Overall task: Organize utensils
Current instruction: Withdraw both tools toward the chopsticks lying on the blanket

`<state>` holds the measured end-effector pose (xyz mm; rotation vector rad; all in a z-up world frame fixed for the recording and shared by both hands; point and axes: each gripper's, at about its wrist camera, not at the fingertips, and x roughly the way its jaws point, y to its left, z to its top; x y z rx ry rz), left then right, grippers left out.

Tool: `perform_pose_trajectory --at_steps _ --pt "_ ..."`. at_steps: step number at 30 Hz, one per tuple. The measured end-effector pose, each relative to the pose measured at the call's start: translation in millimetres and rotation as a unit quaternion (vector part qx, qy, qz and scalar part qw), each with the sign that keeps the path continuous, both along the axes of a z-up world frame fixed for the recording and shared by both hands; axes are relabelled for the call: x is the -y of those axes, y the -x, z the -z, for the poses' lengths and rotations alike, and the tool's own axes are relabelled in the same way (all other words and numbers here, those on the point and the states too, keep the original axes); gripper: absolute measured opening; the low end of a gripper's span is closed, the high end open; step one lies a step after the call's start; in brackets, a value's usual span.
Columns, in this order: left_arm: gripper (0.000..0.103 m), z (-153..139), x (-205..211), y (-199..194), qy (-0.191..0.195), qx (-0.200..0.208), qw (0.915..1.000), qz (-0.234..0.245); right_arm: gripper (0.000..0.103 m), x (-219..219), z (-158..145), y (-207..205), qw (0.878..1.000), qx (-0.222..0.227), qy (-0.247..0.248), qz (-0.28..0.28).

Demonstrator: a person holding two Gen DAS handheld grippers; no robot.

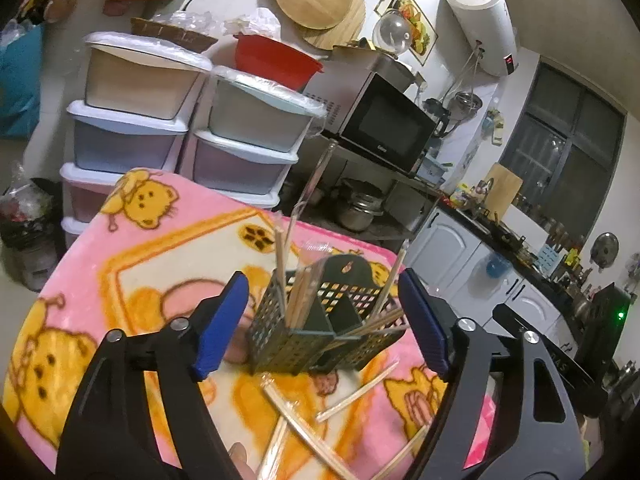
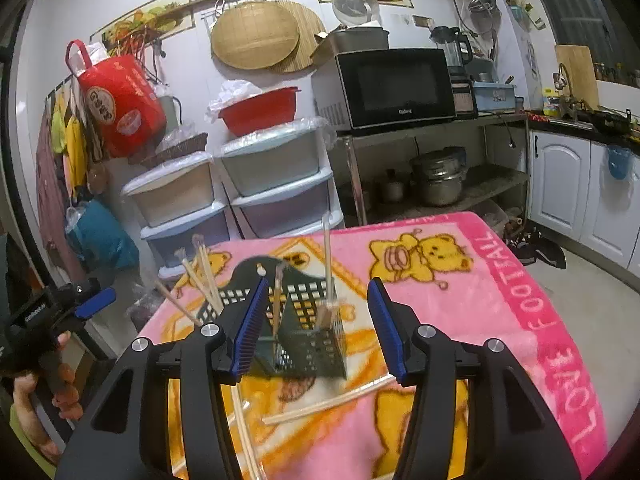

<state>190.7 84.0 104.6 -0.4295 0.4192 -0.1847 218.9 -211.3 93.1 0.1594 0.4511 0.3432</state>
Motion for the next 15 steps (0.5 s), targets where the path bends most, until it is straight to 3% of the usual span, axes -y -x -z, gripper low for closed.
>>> perform_pose_trajectory --at_steps 9,15 --pt "0.09 12.5 -0.7 23.9 -0.008 -0.01 0.9999 -0.006 0.052 -3.0 11.1 22.8 1.0 -0.007 0.007 -0.013" --pt "0.092 21.9 -2.9 36.4 -0.007 -0.017 0.9998 -0.007 0.054 -5.6 21.1 38.8 1.0 -0.015 0.012 -0.02"
